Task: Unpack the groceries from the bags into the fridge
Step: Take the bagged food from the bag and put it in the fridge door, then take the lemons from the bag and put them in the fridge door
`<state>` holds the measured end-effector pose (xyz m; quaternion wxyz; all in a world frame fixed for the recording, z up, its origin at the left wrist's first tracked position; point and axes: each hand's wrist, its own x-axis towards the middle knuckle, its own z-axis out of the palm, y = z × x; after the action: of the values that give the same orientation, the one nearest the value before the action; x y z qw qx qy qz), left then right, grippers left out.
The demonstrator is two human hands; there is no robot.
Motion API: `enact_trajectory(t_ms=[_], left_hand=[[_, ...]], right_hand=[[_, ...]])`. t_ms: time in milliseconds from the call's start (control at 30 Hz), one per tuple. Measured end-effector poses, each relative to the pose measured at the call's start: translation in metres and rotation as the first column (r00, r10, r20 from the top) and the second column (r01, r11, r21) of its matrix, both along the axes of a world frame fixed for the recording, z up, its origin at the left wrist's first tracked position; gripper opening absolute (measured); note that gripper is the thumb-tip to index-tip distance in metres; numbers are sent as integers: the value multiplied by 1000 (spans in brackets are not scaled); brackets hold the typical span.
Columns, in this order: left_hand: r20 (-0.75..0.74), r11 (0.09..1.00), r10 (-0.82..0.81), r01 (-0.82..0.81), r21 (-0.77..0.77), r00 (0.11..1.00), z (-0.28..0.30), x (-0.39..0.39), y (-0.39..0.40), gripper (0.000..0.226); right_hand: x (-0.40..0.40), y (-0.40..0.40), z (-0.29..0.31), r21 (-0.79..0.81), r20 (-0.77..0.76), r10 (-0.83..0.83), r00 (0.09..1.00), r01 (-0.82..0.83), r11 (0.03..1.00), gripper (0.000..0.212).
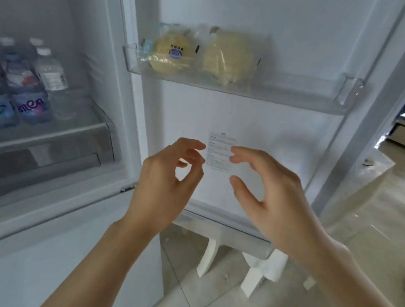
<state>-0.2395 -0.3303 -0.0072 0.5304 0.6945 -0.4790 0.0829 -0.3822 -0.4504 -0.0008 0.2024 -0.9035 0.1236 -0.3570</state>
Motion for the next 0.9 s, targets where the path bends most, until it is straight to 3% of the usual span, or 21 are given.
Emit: enact_trajectory(t_ms=[333, 567, 900], left_hand=[[-169, 972, -113, 144, 187, 979, -106, -112, -58, 22], [-240, 937, -80, 156, 314, 967, -163, -213, -123, 23], [-279, 736, -101, 260, 626, 955, -219, -329, -235, 22]], right_hand=[[-100, -52, -95, 246, -141, -77, 987, 111, 963, 35], [-194, -116, -149, 359, -198, -98, 975, 165, 919, 33], [-320, -228, -214, 451, -388, -154, 909, 333, 828, 35]])
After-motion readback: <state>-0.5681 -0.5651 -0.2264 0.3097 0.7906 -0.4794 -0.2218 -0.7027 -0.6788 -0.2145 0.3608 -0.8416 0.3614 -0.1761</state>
